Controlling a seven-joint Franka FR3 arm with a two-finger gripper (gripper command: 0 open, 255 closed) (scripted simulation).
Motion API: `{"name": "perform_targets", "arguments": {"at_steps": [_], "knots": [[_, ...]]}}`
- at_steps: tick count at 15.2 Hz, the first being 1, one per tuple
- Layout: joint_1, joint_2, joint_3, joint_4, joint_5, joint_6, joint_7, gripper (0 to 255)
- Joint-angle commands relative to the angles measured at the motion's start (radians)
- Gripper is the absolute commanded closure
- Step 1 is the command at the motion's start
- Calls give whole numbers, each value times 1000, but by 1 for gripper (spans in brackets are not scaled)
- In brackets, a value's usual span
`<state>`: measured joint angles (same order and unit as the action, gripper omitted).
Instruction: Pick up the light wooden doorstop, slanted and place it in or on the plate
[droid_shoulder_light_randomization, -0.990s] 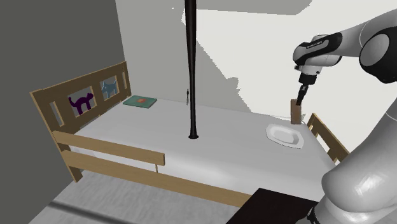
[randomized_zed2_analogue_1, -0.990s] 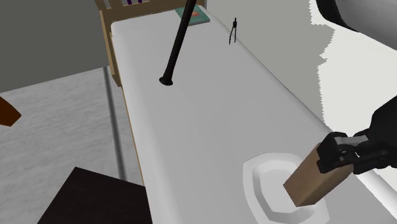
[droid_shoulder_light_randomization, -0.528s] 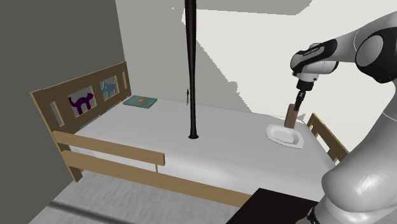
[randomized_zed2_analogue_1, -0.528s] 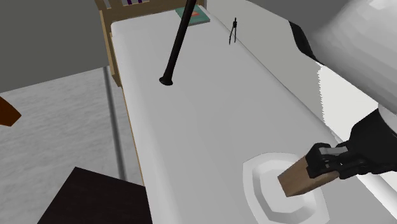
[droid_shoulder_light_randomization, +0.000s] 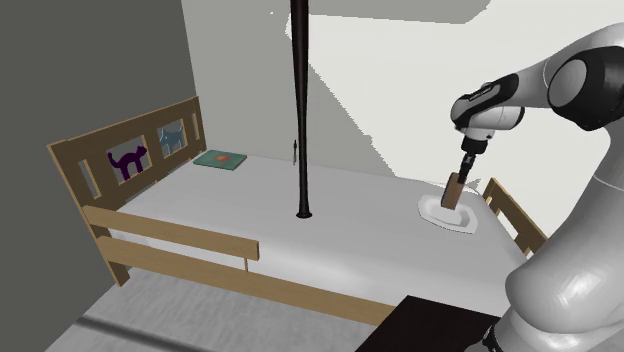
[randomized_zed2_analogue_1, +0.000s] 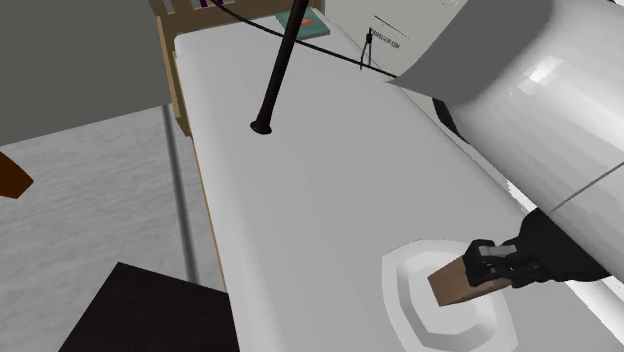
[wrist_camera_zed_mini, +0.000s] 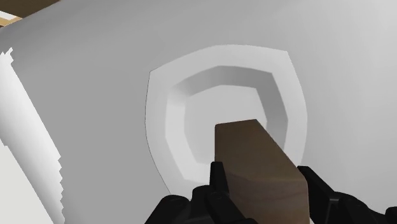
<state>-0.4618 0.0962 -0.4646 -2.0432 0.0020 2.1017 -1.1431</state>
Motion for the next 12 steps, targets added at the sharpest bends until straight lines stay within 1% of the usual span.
{"name": "perform_targets", "arguments": {"at_steps": [1,6,12], "knots": [[-1,10,0,-17,5,26,-4,255],[-6,48,3,-50,26,94,-16,255],[-6,48,3,-50,26,94,-16,255]]}}
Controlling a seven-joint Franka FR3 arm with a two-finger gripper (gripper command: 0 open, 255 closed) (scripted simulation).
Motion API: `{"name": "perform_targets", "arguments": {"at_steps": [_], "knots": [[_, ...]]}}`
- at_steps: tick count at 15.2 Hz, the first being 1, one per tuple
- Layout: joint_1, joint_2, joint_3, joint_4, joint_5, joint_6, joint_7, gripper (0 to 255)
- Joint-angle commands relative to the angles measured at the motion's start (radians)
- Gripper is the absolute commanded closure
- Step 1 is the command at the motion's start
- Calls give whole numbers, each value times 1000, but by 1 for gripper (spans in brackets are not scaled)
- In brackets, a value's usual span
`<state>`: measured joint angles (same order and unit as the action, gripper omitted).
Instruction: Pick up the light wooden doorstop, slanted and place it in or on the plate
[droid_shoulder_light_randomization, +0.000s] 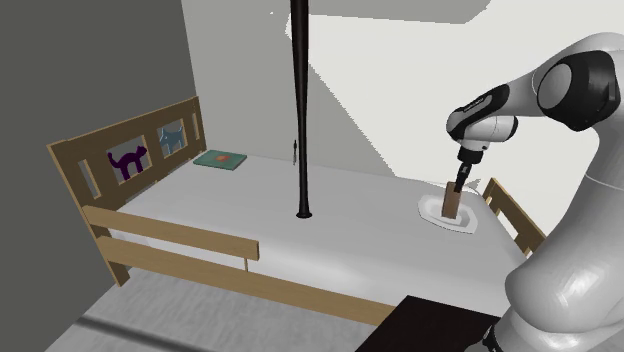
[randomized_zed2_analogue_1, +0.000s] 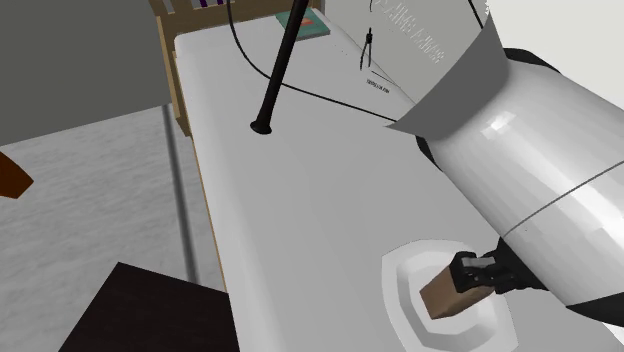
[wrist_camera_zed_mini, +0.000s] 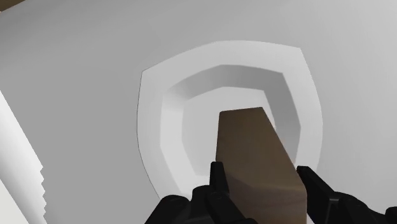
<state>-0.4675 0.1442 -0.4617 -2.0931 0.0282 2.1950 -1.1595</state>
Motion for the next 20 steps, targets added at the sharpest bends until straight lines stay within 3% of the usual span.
{"name": "perform_targets", "arguments": {"at_steps": [1,2,3,8,12,20], "knots": [[0,0,0,0,0,0,0,255],[0,0,0,0,0,0,0,255],[0,0,0,0,0,0,0,0],[0,0,0,0,0,0,0,0],[9,-59,-3,68,-31,-120,22,0],[9,-59,-2,68,-31,-120,22,0]]}}
